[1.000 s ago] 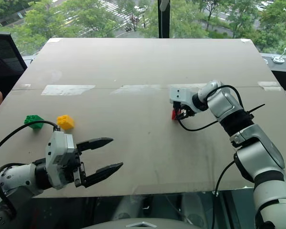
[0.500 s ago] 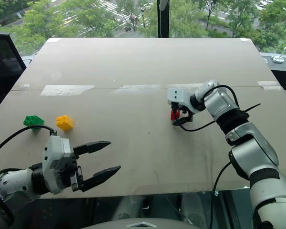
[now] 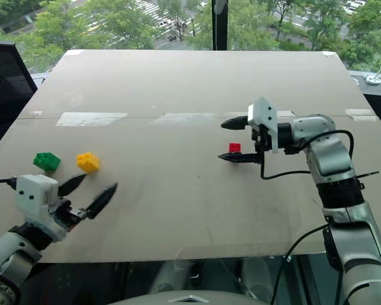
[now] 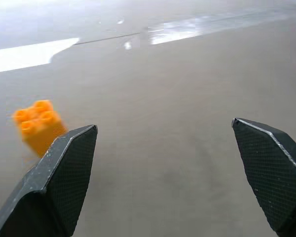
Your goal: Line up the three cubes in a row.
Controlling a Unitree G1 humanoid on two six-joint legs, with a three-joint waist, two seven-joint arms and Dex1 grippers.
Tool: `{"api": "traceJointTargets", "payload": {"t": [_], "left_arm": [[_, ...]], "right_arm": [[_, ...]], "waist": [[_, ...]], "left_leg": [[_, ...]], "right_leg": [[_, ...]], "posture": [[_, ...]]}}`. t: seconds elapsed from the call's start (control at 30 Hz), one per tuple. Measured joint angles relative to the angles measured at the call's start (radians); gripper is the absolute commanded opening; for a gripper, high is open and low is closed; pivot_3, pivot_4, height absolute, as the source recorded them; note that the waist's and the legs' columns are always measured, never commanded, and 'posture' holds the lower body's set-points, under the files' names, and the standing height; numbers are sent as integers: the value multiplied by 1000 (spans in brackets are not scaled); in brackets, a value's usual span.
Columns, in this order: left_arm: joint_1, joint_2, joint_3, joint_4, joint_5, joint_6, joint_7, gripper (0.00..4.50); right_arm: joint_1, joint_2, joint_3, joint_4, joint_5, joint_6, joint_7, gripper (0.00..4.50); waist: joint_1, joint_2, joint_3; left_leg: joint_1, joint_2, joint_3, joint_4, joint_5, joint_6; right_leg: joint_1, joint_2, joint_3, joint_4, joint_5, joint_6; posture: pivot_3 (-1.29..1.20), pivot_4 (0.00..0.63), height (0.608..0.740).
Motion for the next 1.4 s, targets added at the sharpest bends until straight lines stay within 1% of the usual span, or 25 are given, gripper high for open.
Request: {"api": "traceJointTargets", "payload": {"t": [0.1, 0.2, 0.27, 0.3, 0.47, 0.57, 0.67, 0.7, 0.73, 0.77, 0.83, 1.0, 1.1, 1.3, 1.4], "left_arm": [[-99, -46, 0, 43, 23, 78, 142, 4500], [-183, -40, -6, 91, 56, 125, 218, 4500], [-237, -33, 3, 124, 61, 150, 240, 4500], [-271, -6, 12, 158, 64, 162, 239, 4500], [-337, 31, 53, 224, 81, 169, 254, 4500], [-369, 119, 91, 318, 114, 179, 247, 4500], [-393, 256, 98, 472, 130, 199, 153, 4500], [-393, 267, 96, 484, 131, 199, 146, 4500], [-399, 310, 90, 543, 132, 200, 99, 4500], [-404, 375, 82, 632, 134, 199, 31, 4500], [-413, 450, 74, 767, 153, 170, -69, 4500], [-492, 513, -34, 1001, 196, 79, -244, 4500], [-575, 522, -109, 1117, 228, 27, -334, 4500], [-698, 522, -183, 1248, 261, -24, -417, 4500], [-743, 517, -194, 1304, 278, -36, -414, 4500]], "right_arm": [[85, 18, -55, -163, 90, 64, -101, 4244], [169, 32, -47, -261, 115, 73, -159, 4244], [183, 32, -39, -282, 121, 78, -183, 4244], [195, 28, -36, -309, 127, 84, -201, 4244], [210, 14, -25, -333, 132, 86, -227, 4244], [223, 5, -22, -348, 134, 91, -247, 4244], [235, -8, -19, -352, 136, 91, -257, 4244], [235, -8, -18, -352, 137, 91, -257, 4244], [238, -12, -18, -357, 142, 91, -255, 4244], [240, -19, -17, -362, 152, 90, -250, 4244], [251, -40, -17, -378, 168, 89, -235, 4244], [252, -51, -16, -387, 183, 88, -233, 4244], [250, -57, -16, -387, 185, 88, -235, 4244], [249, -74, -14, -392, 193, 88, -239, 4244], [248, -87, -14, -395, 196, 89, -247, 4244]], "waist": [[0, -2, -1], [1, -3, -2], [1, -3, -2], [0, -4, -2], [-1, -4, -2], [-1, -4, -2], [0, -4, -2], [0, -5, -2], [0, -5, -2], [-1, -5, -2], [-2, -4, -1], [1, -5, -1], [1, -5, -2], [-1, -6, -1], [-3, -6, -1]], "left_leg": [[1, 0, 0, 0, 0, 0], [1, 0, -1, 1, 0, 0], [1, 0, -1, 1, 0, 0], [1, 0, 0, 1, 0, 0], [0, 0, 0, 1, 0, 0], [0, 0, 0, 0, 0, 0], [0, 0, 0, 0, -1, -2], [0, 0, 0, 0, -1, -2], [0, 0, 0, 0, -1, -3], [0, 0, 0, 0, -2, -4], [0, 0, 1, -1, -3, -5], [-1, 0, 1, -2, -3, -5], [-2, -1, 1, -2, -3, -5], [-2, -1, 1, -3, -3, -5], [-2, -1, 1, -3, -3, -5]], "right_leg": [[0, 0, -1, 1, 0, 0], [0, 1, -1, 1, 0, 0], [0, 1, -1, 1, 0, 0], [0, 1, -1, 1, 0, 0], [0, 0, 0, 1, 0, 0], [-1, 0, 0, 1, 0, -1], [-2, -1, -1, 0, 0, 0], [-2, -1, -1, 0, 0, 0], [-2, -1, -1, 0, 0, 0], [-3, -1, -2, 0, 0, 0], [-3, -2, -1, 0, 0, 0], [-3, -5, -4, -1, 0, 0], [-3, -9, -6, -1, 0, 0], [-4, -11, -7, -1, 1, -1], [-5, -11, -7, -1, 1, -1]], "posture": [[0, 150, 740], [0, 150, 740], [0, 150, 740], [0, 150, 740], [0, 150, 740], [0, 150, 740], [0, 150, 740], [0, 150, 740], [0, 150, 740], [0, 150, 740], [0, 150, 740], [0, 150, 740], [0, 150, 740], [0, 150, 740], [0, 150, 740]]}}
